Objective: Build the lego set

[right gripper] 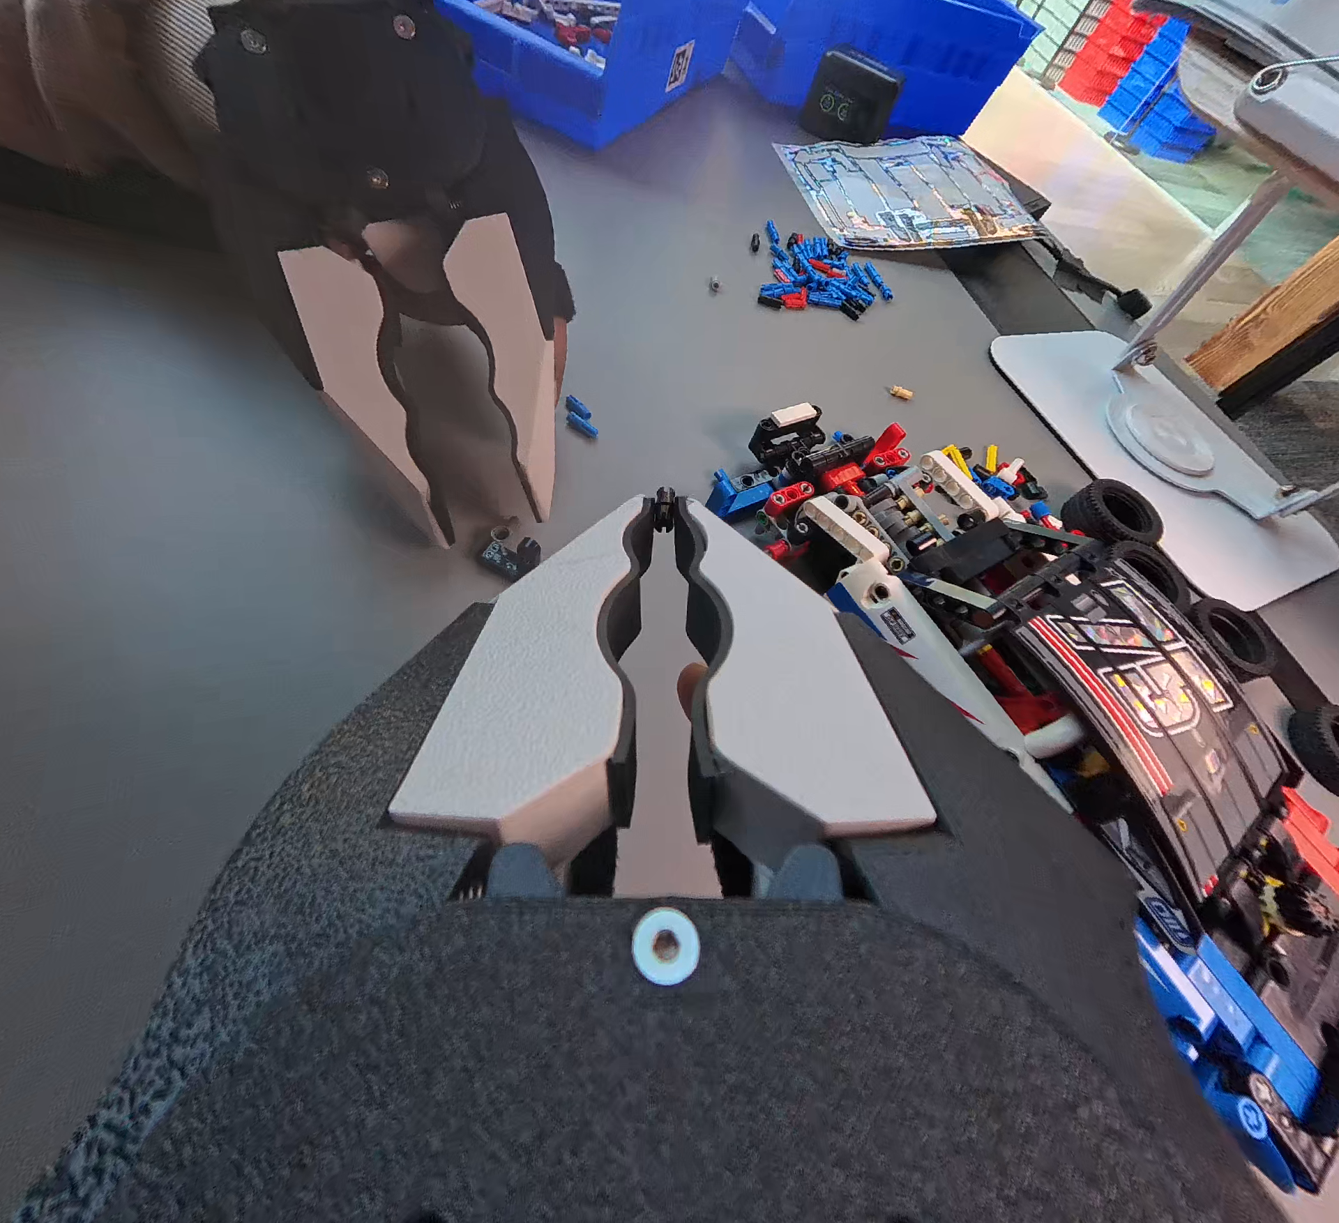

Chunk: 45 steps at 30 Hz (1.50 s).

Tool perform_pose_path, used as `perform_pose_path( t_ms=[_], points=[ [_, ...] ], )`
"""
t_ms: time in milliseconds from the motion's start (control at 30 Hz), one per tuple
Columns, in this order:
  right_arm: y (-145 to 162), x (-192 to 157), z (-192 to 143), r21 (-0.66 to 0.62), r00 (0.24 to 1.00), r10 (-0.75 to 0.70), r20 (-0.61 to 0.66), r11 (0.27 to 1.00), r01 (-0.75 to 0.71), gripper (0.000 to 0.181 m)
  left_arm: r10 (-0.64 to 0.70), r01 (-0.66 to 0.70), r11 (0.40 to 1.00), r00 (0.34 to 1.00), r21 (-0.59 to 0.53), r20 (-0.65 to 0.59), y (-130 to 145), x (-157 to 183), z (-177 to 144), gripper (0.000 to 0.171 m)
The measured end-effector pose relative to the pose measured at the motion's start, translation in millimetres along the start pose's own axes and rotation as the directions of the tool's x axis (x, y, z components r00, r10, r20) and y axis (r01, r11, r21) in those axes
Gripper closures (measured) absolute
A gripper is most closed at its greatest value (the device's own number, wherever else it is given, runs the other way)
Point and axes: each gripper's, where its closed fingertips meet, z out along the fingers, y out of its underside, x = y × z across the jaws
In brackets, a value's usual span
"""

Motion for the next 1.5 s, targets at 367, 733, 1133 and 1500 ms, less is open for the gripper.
perform_pose_path(
  t_ms=[367,733,1133,1500],
  points=[
    [4,-11,4,-0.028,0.999,-0.017,0.043,0.999,0.018,0.178,-0.074,0.067,0.996,0.989,-0.058,-0.128,6,10,4,0.164],
    [-36,-37,-13,0.182,0.975,0.036,0.220,0.980,-0.077,0.178,-0.242,0.391,0.829,0.895,0.400,-0.374,-57,1,-58,0.166],
    [-33,-51,0,0.137,0.969,0.040,0.244,0.988,-0.075,0.178,-0.202,0.356,0.827,0.910,0.435,-0.361,-61,6,-63,0.166],
    [-29,-54,1,0.106,0.961,0.068,0.267,0.989,-0.099,0.178,-0.128,0.231,0.882,0.956,0.412,-0.262,-55,9,-59,0.166]
  ],
)
